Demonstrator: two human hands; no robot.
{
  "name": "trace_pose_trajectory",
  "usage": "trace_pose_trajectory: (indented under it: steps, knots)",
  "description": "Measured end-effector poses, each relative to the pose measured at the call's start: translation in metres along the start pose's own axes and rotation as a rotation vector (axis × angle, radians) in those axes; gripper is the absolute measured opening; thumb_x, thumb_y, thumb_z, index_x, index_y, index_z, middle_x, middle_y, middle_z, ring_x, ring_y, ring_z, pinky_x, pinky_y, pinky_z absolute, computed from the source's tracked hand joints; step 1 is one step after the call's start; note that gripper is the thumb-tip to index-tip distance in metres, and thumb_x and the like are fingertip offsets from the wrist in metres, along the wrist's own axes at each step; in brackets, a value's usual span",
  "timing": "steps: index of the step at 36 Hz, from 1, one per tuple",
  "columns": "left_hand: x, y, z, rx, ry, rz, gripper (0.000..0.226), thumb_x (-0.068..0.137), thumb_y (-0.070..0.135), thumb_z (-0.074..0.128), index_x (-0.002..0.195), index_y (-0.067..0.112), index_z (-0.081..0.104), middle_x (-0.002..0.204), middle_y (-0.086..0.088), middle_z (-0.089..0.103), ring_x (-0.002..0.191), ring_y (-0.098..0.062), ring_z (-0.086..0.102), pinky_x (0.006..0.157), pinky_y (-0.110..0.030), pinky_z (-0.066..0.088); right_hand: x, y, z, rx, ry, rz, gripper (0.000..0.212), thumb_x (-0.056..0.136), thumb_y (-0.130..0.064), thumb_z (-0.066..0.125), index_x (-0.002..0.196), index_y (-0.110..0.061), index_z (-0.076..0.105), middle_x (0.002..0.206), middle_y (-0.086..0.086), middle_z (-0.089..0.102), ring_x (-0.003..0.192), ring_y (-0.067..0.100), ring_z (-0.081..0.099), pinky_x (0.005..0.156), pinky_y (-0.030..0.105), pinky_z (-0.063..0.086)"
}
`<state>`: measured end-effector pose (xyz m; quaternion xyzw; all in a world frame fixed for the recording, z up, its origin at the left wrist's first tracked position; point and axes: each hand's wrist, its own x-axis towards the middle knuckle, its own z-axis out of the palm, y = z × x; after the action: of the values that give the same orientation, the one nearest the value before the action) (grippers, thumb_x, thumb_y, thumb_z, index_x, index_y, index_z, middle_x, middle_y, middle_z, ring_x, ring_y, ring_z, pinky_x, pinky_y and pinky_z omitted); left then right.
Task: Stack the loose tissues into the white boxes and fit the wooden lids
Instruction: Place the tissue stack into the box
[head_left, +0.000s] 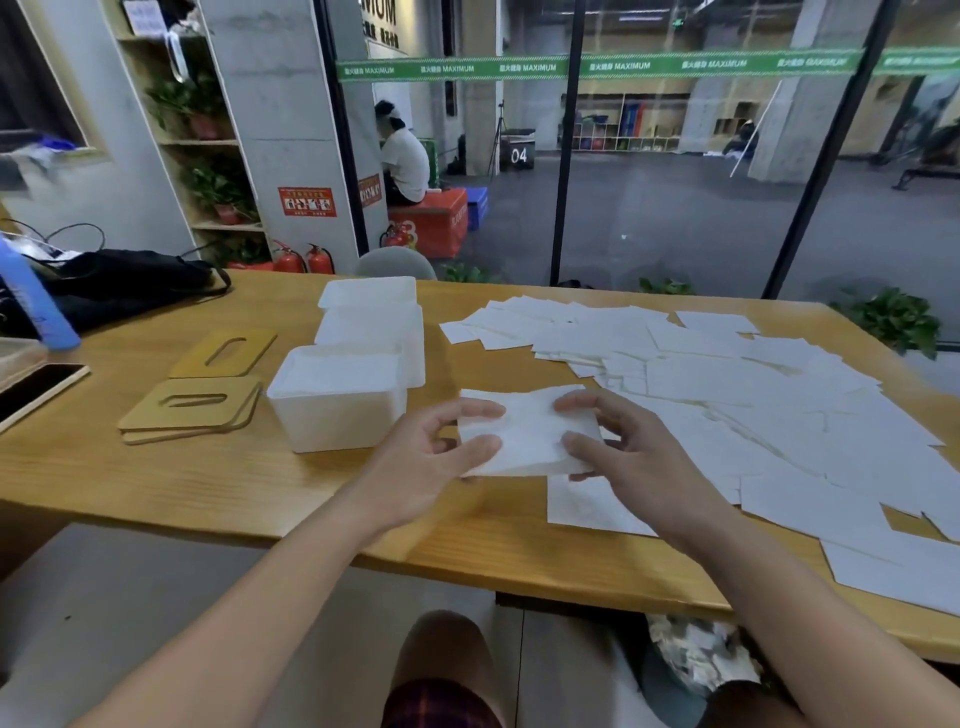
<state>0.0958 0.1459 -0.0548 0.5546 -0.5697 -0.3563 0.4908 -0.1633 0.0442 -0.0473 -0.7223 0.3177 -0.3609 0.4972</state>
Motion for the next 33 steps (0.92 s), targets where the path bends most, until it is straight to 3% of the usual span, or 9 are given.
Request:
trace_pose_trajectory:
  steps: [5,9,14,17,19,23,26,29,33]
  knots:
    - [-0.001,0.01,-0.042,0.165,0.153,0.028,0.019,0.105,0.044,0.072,0.122,0.051,0.078,0.093,0.032,0.07,0.082,0.002,0.065,0.076,-0.012,0.05,0.024,-0.018,0.031,-0.034,0.002,-0.011,0.03,0.101,-0.023,0.077,0.123,-0.044,0.075,0.12,-0.02,0.07,0.096,0.014,0.074,0.075,0.026,0.06]
    - [0.004,0.014,-0.079,0.181,0.194,0.017,0.019,0.107,0.035,0.072,0.117,0.049,0.079,0.074,0.02,0.061,0.071,-0.006,0.056,0.069,-0.015,0.054,0.051,-0.034,0.06,-0.06,0.014,-0.039,0.031,0.097,-0.026,0.081,0.12,-0.046,0.075,0.124,-0.016,0.071,0.094,0.015,0.076,0.069,0.025,0.058]
    - [0.017,0.02,-0.131,0.377,0.311,0.0,0.017,0.107,0.04,0.068,0.113,0.054,0.076,0.108,0.03,0.071,0.087,0.002,0.066,0.067,-0.019,0.051,0.097,-0.053,0.104,-0.166,0.004,-0.069,0.024,0.098,-0.036,0.079,0.114,-0.054,0.074,0.115,-0.02,0.068,0.087,0.004,0.073,0.063,0.029,0.062]
    - [0.027,0.016,-0.162,0.471,0.406,-0.044,0.018,0.109,0.037,0.064,0.111,0.051,0.076,0.109,0.027,0.067,0.085,0.004,0.062,0.06,-0.016,0.045,0.13,-0.06,0.135,-0.279,0.005,-0.101,0.021,0.1,-0.039,0.075,0.117,-0.05,0.073,0.113,-0.018,0.067,0.092,0.004,0.069,0.066,0.024,0.056]
    - [0.031,0.013,-0.178,0.574,0.44,-0.089,0.019,0.109,0.033,0.062,0.114,0.047,0.074,0.106,0.03,0.063,0.087,0.002,0.057,0.06,-0.017,0.039,0.148,-0.061,0.154,-0.348,-0.012,-0.121,0.021,0.101,-0.04,0.074,0.12,-0.046,0.072,0.109,-0.013,0.068,0.094,0.007,0.067,0.075,0.03,0.056]
    - [0.032,0.003,-0.196,0.726,0.359,-0.165,0.029,0.112,0.027,0.059,0.135,0.04,0.069,0.133,0.018,0.059,0.108,-0.009,0.056,0.071,-0.019,0.04,0.167,-0.055,0.18,-0.531,-0.061,-0.123,0.02,0.103,-0.042,0.071,0.123,-0.04,0.071,0.106,-0.011,0.067,0.099,0.011,0.065,0.092,0.037,0.054]
    - [0.031,-0.003,-0.199,0.807,0.292,-0.17,0.033,0.113,0.028,0.055,0.143,0.037,0.066,0.149,0.013,0.061,0.123,-0.013,0.054,0.084,-0.026,0.044,0.17,-0.047,0.185,-0.69,-0.058,-0.174,0.017,0.104,-0.044,0.068,0.121,-0.043,0.07,0.097,-0.018,0.066,0.104,0.015,0.063,0.097,0.04,0.038]
    - [0.034,-0.009,-0.198,1.071,0.235,-0.204,0.033,0.113,0.037,0.052,0.141,0.044,0.066,0.149,0.007,0.058,0.137,-0.026,0.037,0.104,-0.038,0.035,0.168,-0.044,0.183,-0.847,-0.039,-0.223,0.022,0.101,-0.051,0.067,0.121,-0.043,0.073,0.111,-0.015,0.068,0.114,0.02,0.058,0.102,0.044,0.034]
    - [0.045,-0.004,-0.199,1.16,0.294,-0.128,0.029,0.111,0.038,0.05,0.124,0.043,0.076,0.137,0.006,0.052,0.13,-0.023,0.04,0.105,-0.04,0.034,0.167,-0.047,0.178,-0.886,-0.032,-0.326,0.028,0.101,-0.052,0.068,0.127,-0.042,0.073,0.142,-0.011,0.056,0.13,0.02,0.047,0.112,0.047,0.033]
